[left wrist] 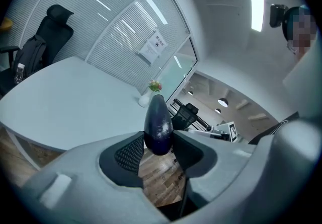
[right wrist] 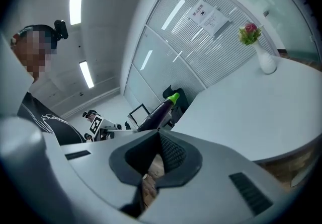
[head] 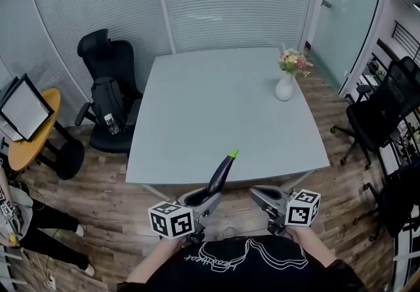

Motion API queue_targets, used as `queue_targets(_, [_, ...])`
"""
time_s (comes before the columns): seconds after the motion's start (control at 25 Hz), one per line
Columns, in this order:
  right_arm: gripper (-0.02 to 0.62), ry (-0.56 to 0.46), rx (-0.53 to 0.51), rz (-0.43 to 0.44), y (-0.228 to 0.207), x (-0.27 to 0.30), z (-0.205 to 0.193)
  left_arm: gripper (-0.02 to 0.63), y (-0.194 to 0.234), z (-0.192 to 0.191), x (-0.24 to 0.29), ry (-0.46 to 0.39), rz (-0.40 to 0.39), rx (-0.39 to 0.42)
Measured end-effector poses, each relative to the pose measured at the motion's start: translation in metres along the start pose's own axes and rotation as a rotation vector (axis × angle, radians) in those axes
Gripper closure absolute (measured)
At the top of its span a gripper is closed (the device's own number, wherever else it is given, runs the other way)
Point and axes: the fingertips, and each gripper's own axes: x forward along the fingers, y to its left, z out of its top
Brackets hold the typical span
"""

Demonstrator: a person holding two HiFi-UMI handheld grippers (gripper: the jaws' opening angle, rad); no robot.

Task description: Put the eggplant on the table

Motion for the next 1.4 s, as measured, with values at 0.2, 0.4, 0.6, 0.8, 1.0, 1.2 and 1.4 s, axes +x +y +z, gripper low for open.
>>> queue_targets(0.2, [0.589,0.006,-0.031,-0.003,-0.014,0.036,0.023,0.42,0.036,0.03,0.008,-0.013,0.003,0.014])
queue_targets(0.4, [0.589,-0.005,-0.051,0.0,-0.024,0.053,0.032,0.42,0.06,0.046,0.014,-0.011,0.011,0.037])
queue_targets(0.6, [0.589,0.002,-0.067,-0.017,-0.032,0.057,0.043,0.42,0.068,0.064,0.019,-0.026,0.017,0.058])
queue_targets(0.8, [0.589,0.001,-0.059,-0.001,-0.047,0.065,0.052,0.42,0.081,0.079,0.028,-0.051,0.057,0.075])
queue_targets(1.0, [0.589,0.014,-0.043,0.008,-0.067,0.073,0.063,0.42,0.099,0.089,0.039,-0.056,0.106,0.082])
queue_targets(1.2, [0.589,0.036,-0.031,0.0,-0.094,0.083,0.076,0.42,0.123,0.101,0.062,-0.053,0.158,0.065])
queue_targets(1.4, [0.589,0.069,-0.024,-0.019,-0.127,0.093,0.087,0.42,0.151,0.109,0.092,-0.028,0.224,0.088])
